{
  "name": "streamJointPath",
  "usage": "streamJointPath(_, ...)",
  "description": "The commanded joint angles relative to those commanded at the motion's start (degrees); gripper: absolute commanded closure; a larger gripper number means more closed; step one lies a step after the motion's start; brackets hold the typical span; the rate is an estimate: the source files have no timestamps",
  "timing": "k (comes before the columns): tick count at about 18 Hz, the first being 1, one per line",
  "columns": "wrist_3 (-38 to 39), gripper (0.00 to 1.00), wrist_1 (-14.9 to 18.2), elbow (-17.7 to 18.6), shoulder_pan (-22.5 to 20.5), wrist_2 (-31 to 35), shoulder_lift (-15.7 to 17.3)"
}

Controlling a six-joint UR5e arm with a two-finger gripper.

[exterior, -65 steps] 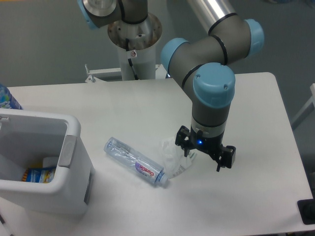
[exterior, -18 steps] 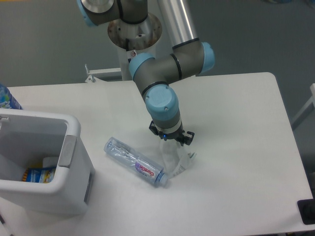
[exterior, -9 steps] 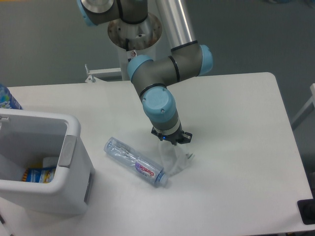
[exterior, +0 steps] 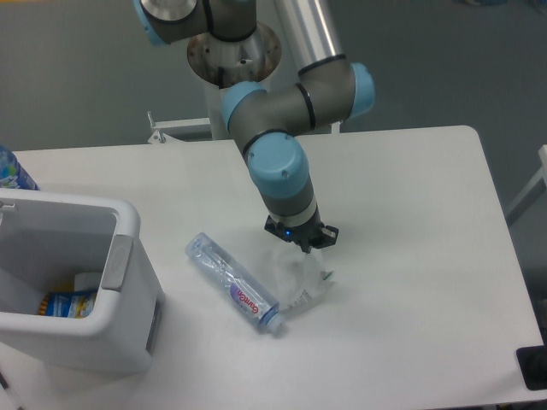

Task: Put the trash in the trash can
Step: 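Lift the plastic bag and carry it toward the white bin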

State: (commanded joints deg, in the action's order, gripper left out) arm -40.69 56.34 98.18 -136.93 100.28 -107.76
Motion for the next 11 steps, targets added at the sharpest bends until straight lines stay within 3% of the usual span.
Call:
streamJointPath(7,8.2,1.0,-0.1,-5.5,-0.1,-5.0,0.7)
streamJointPath(11,8.3,1.0,-0.1,-6.2,-0.2,-11.1,4.7)
